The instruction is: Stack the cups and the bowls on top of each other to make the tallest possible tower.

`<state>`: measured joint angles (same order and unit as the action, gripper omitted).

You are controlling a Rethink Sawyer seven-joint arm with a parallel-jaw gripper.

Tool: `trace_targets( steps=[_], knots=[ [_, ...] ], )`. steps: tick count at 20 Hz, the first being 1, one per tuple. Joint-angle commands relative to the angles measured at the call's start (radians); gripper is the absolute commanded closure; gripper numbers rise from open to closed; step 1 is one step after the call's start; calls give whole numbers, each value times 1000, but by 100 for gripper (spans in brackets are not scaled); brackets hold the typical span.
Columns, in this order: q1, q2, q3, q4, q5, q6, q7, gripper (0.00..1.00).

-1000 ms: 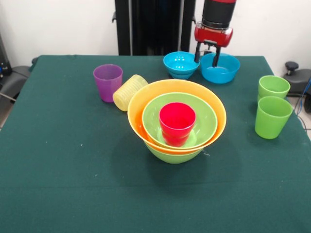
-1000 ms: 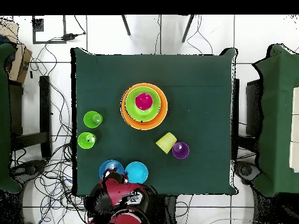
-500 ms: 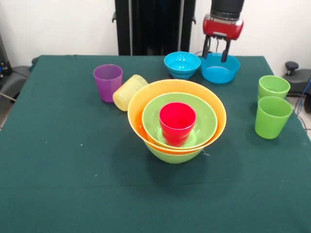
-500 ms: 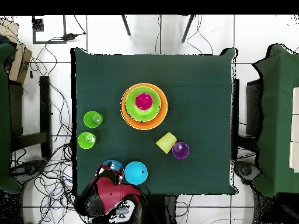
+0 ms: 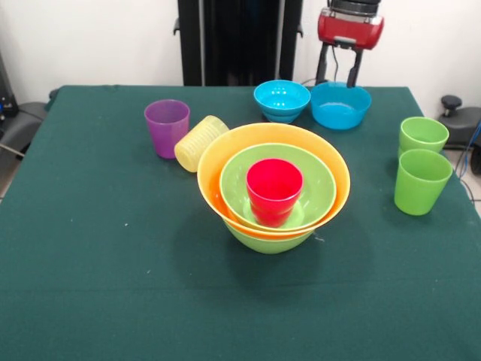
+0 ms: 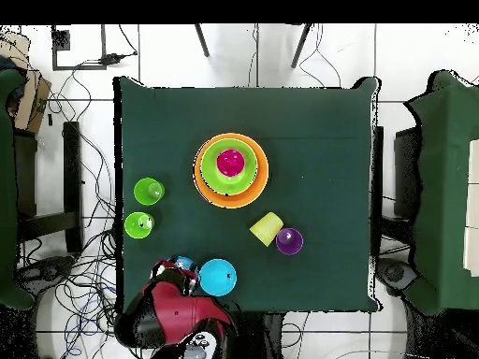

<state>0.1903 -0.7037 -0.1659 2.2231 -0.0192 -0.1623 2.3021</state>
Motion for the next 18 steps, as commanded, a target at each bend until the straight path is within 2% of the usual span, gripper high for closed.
trace_targets(
  steps=[1,7,18],
  knots=[
    [-55,108,97,-18,9,-37,157,0],
    [-53,146,108,-41,17,-67,163,0],
    [-40,147,111,-45,35,-74,173,0]
  ],
)
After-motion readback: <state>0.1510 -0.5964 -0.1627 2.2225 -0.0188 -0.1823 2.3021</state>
